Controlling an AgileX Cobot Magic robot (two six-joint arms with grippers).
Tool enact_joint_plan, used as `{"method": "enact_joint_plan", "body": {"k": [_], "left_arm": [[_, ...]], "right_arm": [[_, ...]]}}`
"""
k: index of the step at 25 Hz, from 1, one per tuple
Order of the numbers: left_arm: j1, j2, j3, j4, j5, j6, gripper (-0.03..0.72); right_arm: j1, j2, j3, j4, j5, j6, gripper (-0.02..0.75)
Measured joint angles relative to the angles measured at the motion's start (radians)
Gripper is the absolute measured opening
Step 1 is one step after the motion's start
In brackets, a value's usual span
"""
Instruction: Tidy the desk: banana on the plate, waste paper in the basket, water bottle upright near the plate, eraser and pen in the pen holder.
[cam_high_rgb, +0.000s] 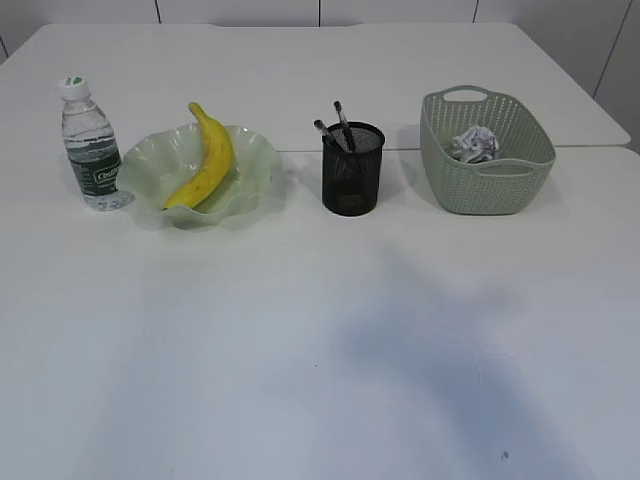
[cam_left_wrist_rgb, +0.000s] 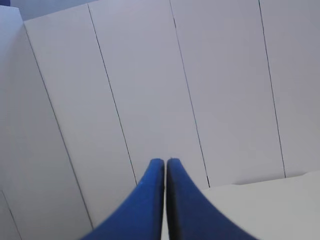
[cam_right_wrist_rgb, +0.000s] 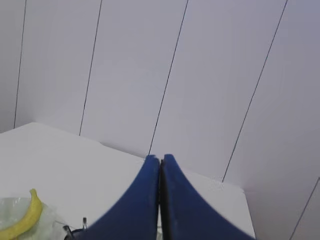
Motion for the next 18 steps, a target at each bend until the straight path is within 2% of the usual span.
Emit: {"method": "enact_joint_plan", "body": {"k": [4, 12, 18], "left_arm": [[0.0, -0.054, 0.006, 0.0, 0.019, -0.002, -0.024], [0.0, -0.193, 0.106, 0.0, 0.133, -0.004, -0.024], [0.0, -0.236, 0.164, -0.017, 0.212, -0.004, -0.024]], "right_arm": [[0.0, -0.061, 0.025, 0.002, 0.077, 0.0, -0.008], [0.0, -0.154, 0.029, 0.023, 0.243, 0.0, -0.008], [0.0, -0.23, 0.124, 0.088, 0.299, 0.0, -0.008]]}}
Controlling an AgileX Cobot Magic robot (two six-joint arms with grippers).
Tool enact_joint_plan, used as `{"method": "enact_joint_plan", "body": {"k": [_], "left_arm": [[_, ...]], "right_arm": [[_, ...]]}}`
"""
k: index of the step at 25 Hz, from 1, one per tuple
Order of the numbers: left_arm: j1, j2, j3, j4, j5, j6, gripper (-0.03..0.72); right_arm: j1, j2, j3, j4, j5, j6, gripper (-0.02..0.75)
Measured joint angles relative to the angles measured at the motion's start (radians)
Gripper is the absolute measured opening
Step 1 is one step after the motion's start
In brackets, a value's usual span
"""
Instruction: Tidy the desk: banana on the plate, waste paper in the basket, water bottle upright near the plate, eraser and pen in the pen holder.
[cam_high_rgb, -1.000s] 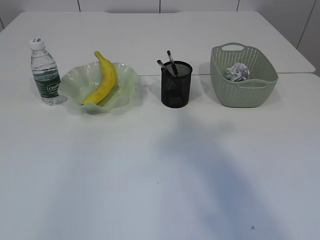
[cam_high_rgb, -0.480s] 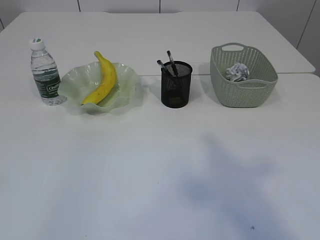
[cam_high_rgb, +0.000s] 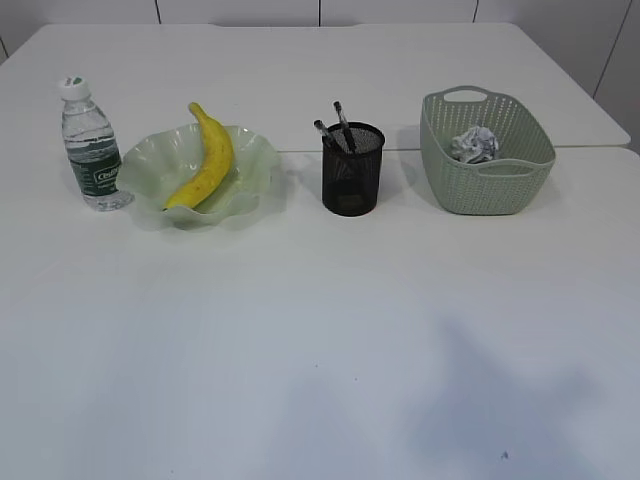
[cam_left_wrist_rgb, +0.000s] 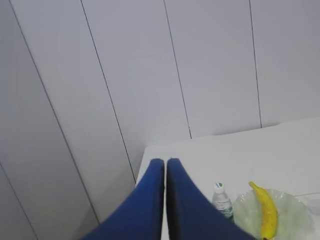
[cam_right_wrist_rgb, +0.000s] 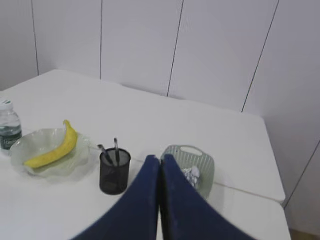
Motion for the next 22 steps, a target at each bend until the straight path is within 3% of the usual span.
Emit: {"method": "enact_joint_plan", "body": {"k": [9, 22], "left_arm": [[0.0, -0.09, 0.093, -0.025, 0.134, 0.0, -0.024], [0.0, -0.369, 0.47, -0.049, 0.139, -0.068, -0.024]], "right_arm": [[0.0, -0.157, 0.184, 0.082, 0.056, 0.0, -0.008], [0.0, -0.362, 0.369, 0.154, 0.108, 0.011, -0.008]]}}
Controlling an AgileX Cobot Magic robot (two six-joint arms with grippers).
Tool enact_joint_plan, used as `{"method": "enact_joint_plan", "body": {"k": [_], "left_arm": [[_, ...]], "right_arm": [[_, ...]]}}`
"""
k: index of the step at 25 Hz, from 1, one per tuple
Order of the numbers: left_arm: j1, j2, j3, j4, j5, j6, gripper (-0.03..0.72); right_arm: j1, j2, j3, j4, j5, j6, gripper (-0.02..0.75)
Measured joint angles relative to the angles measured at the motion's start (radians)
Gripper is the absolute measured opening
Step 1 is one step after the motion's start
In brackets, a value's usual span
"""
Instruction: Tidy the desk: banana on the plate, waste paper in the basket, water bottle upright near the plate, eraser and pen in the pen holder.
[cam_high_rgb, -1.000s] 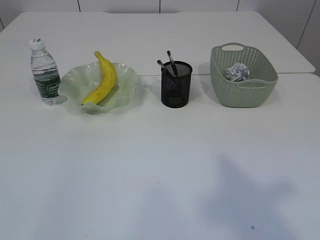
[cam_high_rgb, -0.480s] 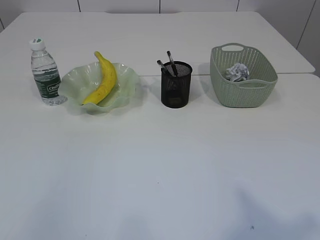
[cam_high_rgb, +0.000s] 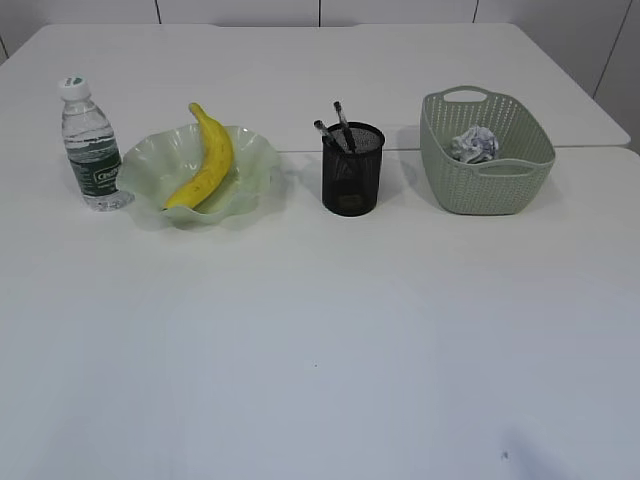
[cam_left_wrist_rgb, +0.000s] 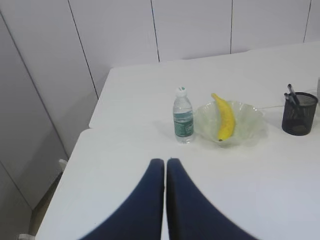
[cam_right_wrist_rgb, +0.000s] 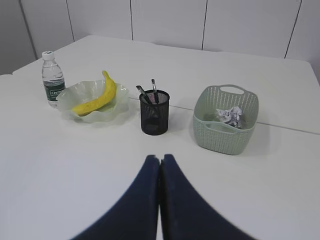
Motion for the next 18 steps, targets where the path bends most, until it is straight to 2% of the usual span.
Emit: {"method": "enact_joint_plan", "body": {"k": [9, 18], "left_arm": [[0.0, -0.041, 0.135, -0.009, 0.0, -0.007, -0.021], [0.0, -0.09, 0.273, -0.036, -0.012, -0.007, -0.02]], "right_arm": [[0.0, -0.065, 0.062, 0.002, 0.141, 0.0, -0.008], [0.0, -0.169, 0.17, -0.027, 0.198, 0.002, -0.008]]}}
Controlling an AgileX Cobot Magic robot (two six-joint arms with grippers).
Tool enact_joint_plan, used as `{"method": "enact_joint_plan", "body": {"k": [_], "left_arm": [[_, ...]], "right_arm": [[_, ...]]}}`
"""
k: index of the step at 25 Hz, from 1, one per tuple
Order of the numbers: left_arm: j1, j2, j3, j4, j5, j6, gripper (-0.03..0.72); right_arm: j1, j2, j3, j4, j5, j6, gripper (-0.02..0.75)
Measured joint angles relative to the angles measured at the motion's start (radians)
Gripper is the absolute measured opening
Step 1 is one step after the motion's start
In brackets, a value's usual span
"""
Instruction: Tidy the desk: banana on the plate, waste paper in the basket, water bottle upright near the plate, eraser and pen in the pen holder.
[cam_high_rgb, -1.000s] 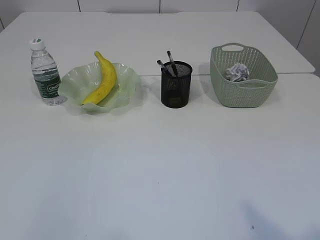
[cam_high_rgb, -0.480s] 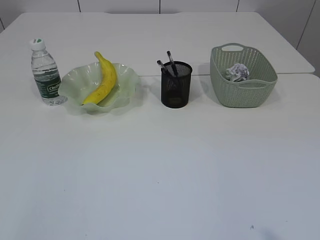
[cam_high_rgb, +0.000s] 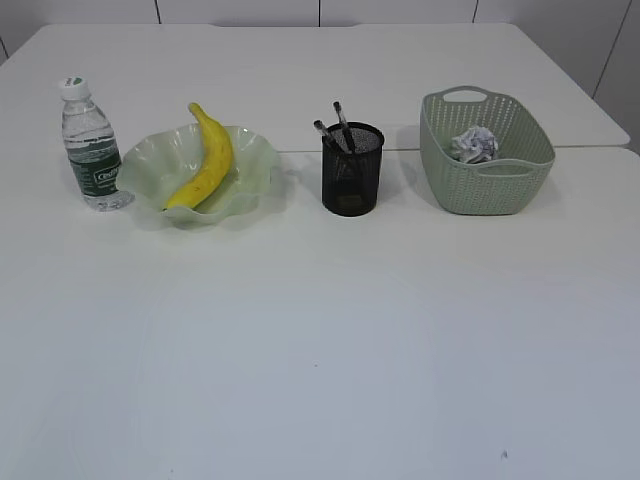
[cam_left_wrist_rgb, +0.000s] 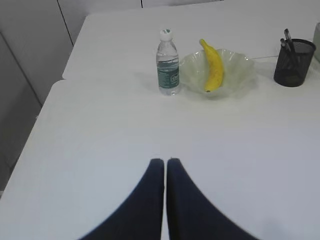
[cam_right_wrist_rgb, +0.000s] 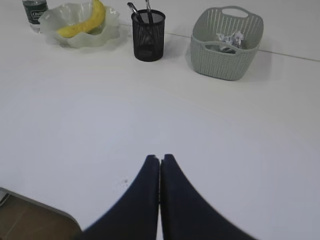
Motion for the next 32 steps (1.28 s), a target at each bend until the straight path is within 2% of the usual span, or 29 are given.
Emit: {"method": "enact_joint_plan", "body": {"k": [21, 32], "left_arm": [[0.0, -0.006, 0.338, 0.0, -0.099, 0.018, -0.02], [0.0, -0.006, 0.366, 0.0, -0.144, 0.02, -0.02]], "right_arm": [[0.0, -0.002, 0.04, 0.006, 0.086, 0.012, -0.008], [0.0, -0.002, 0.04, 0.008, 0.086, 0.014, -0.007]]}}
